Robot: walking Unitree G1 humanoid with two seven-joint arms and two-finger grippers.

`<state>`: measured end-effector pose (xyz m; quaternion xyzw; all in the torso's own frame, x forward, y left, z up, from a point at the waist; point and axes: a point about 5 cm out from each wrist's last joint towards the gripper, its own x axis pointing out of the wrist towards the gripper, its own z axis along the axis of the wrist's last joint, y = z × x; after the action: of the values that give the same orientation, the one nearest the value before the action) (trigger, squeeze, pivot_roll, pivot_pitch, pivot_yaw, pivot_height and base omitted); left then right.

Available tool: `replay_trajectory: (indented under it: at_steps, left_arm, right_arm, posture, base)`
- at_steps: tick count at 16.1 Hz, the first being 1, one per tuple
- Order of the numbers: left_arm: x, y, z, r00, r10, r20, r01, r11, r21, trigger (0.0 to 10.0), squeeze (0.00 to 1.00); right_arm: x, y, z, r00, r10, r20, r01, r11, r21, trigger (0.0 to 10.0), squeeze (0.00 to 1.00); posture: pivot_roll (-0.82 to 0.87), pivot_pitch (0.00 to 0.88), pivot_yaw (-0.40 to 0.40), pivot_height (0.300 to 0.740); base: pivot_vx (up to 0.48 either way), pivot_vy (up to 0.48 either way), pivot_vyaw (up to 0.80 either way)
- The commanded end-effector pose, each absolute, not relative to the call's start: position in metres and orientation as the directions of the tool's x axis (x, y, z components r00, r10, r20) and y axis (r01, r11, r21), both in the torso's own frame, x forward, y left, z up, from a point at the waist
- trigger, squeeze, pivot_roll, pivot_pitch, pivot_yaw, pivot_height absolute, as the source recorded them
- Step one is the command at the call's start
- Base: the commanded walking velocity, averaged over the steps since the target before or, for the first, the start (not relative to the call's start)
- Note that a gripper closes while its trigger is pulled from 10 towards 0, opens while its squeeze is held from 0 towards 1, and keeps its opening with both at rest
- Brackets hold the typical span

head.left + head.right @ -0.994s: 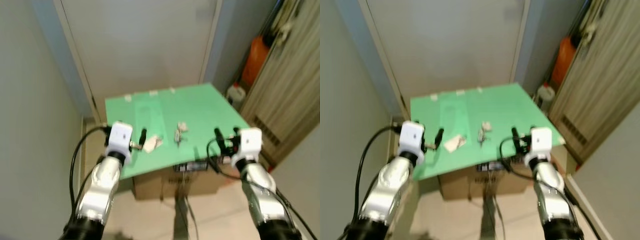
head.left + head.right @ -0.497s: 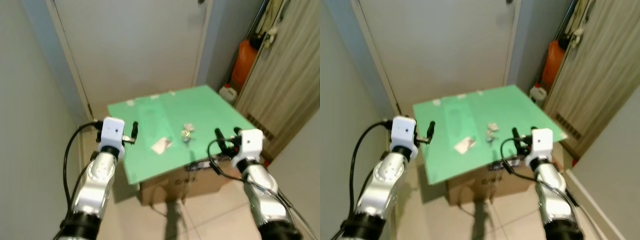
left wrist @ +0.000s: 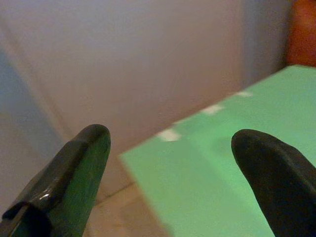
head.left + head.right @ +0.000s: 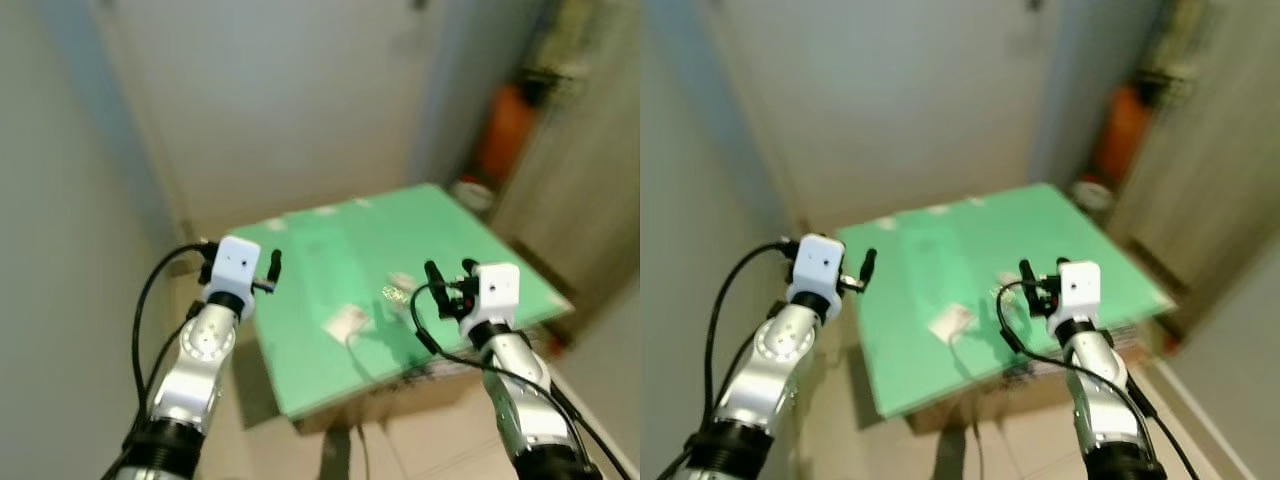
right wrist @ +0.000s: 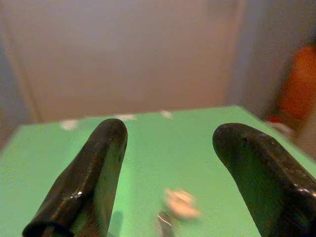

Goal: Hang keys on a hook

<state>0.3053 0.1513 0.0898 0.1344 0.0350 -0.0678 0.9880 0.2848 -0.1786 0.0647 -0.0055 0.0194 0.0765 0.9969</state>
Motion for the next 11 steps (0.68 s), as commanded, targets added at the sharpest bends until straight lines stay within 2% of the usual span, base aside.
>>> replay_trajectory:
  at_steps: [1, 3, 6, 9, 11]
  left_arm:
    - [0.307, 0.154, 0.090, 0.988, -0.118, -0.097, 0.140, 0.953, 0.270, 10.0, 0.00]
    - [0.308, 0.144, 0.090, 0.977, -0.189, -0.100, 0.212, 0.927, 0.310, 10.0, 0.00]
    - [0.308, 0.129, 0.087, 0.965, -0.228, -0.129, 0.257, 0.918, 0.301, 10.0, 0.00]
    - [0.305, 0.125, 0.086, 0.963, -0.242, -0.122, 0.268, 0.920, 0.287, 10.0, 0.00]
    - [0.304, 0.123, 0.085, 0.963, -0.242, -0.117, 0.266, 0.922, 0.283, 10.0, 0.00]
  right_arm:
    - [0.286, -0.174, 0.067, 0.985, 0.167, -0.032, -0.168, 0.986, -0.004, 10.0, 0.00]
    - [0.285, -0.174, 0.066, 0.985, 0.167, -0.036, -0.167, 0.986, -0.004, 10.0, 0.00]
    - [0.283, -0.173, 0.063, 0.984, 0.169, -0.062, -0.171, 0.985, -0.019, 10.0, 0.00]
    - [0.278, -0.177, 0.063, 0.987, 0.149, -0.056, -0.149, 0.989, -0.008, 10.0, 0.00]
    - [0.276, -0.177, 0.060, 0.985, 0.157, -0.071, -0.159, 0.987, -0.018, 10.0, 0.00]
  posture:
    - [-0.02, 0.000, 0.020, 0.740]
    - [-0.02, 0.000, 0.022, 0.740]
    - [-0.04, 0.000, 0.036, 0.740]
    - [-0.04, 0.000, 0.041, 0.740]
    - [-0.05, 0.000, 0.041, 0.740]
  base:
    - [0.431, 0.000, 0.00]
    - [0.381, -0.287, 0.00]
    - [0.000, 0.000, 0.00]
    - [0.000, 0.000, -0.67]
    - [0.000, 0.000, 0.00]
